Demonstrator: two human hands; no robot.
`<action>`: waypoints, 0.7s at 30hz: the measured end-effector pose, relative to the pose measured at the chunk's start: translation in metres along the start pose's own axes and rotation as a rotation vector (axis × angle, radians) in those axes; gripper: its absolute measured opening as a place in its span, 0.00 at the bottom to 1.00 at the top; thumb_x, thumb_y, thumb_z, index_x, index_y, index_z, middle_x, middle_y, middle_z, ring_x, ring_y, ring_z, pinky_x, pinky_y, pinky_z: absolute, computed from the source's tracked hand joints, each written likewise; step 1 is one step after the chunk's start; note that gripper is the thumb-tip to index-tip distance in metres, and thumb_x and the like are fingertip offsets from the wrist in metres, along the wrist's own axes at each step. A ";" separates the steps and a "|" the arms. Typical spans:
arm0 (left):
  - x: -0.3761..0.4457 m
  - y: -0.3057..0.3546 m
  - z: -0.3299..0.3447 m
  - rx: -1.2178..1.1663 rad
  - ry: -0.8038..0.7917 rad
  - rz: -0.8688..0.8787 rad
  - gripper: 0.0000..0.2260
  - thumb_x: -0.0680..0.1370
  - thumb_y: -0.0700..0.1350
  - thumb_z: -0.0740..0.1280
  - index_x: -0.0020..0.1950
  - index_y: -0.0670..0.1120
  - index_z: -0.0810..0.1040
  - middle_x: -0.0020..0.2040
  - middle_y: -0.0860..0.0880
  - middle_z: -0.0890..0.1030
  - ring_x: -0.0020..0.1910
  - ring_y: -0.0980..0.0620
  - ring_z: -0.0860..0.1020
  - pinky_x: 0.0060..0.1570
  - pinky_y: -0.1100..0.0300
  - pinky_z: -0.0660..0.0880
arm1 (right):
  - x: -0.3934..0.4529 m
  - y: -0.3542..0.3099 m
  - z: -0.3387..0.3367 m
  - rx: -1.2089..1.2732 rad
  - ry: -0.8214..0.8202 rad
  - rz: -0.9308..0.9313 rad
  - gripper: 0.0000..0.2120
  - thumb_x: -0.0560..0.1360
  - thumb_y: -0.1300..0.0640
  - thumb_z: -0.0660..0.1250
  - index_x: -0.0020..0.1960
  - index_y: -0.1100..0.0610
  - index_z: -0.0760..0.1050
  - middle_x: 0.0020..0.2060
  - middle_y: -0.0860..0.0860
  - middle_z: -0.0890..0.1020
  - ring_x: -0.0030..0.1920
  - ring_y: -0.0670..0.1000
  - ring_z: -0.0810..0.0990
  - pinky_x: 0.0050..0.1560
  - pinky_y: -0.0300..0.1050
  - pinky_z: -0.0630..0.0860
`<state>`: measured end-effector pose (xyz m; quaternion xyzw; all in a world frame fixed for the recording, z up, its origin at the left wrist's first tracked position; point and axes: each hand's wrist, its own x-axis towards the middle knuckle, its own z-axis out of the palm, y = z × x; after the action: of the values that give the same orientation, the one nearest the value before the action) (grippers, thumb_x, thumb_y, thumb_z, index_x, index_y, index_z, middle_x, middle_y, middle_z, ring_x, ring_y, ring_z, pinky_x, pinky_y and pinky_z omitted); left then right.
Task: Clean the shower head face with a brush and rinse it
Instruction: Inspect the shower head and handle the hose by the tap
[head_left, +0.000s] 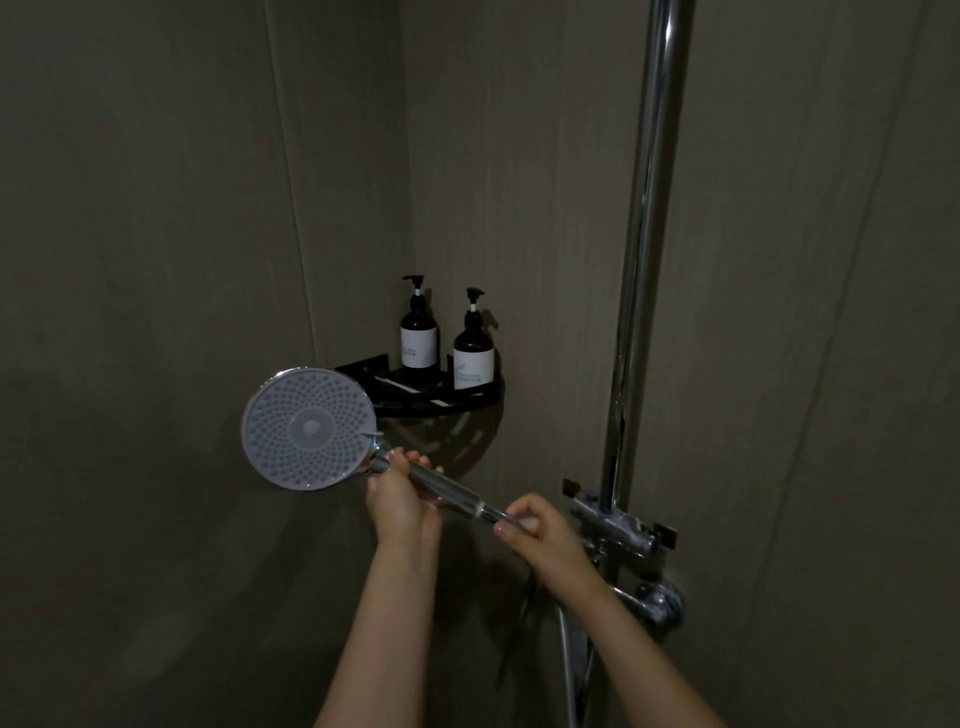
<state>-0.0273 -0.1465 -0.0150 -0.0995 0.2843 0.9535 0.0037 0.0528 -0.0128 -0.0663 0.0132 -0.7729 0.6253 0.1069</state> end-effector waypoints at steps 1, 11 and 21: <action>0.000 0.000 0.000 0.001 -0.001 0.002 0.08 0.81 0.41 0.56 0.43 0.47 0.71 0.37 0.51 0.72 0.35 0.54 0.72 0.39 0.57 0.72 | 0.001 0.004 -0.001 0.000 0.001 -0.010 0.04 0.75 0.57 0.66 0.48 0.55 0.73 0.34 0.47 0.80 0.35 0.41 0.81 0.35 0.33 0.75; 0.003 -0.004 0.000 -0.005 -0.012 -0.007 0.08 0.81 0.41 0.56 0.43 0.48 0.70 0.37 0.51 0.72 0.34 0.55 0.72 0.39 0.57 0.72 | 0.001 0.001 -0.002 -0.015 0.039 0.001 0.03 0.76 0.57 0.65 0.47 0.56 0.73 0.35 0.49 0.80 0.38 0.44 0.81 0.38 0.34 0.76; 0.004 -0.004 0.001 -0.019 -0.009 -0.022 0.09 0.81 0.40 0.56 0.43 0.48 0.70 0.37 0.51 0.72 0.35 0.55 0.72 0.40 0.57 0.72 | 0.002 0.001 -0.001 0.008 0.047 0.006 0.05 0.78 0.57 0.62 0.44 0.56 0.73 0.32 0.47 0.77 0.33 0.43 0.77 0.35 0.31 0.73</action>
<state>-0.0311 -0.1427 -0.0177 -0.0984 0.2743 0.9565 0.0144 0.0504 -0.0110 -0.0663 -0.0033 -0.7678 0.6287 0.1233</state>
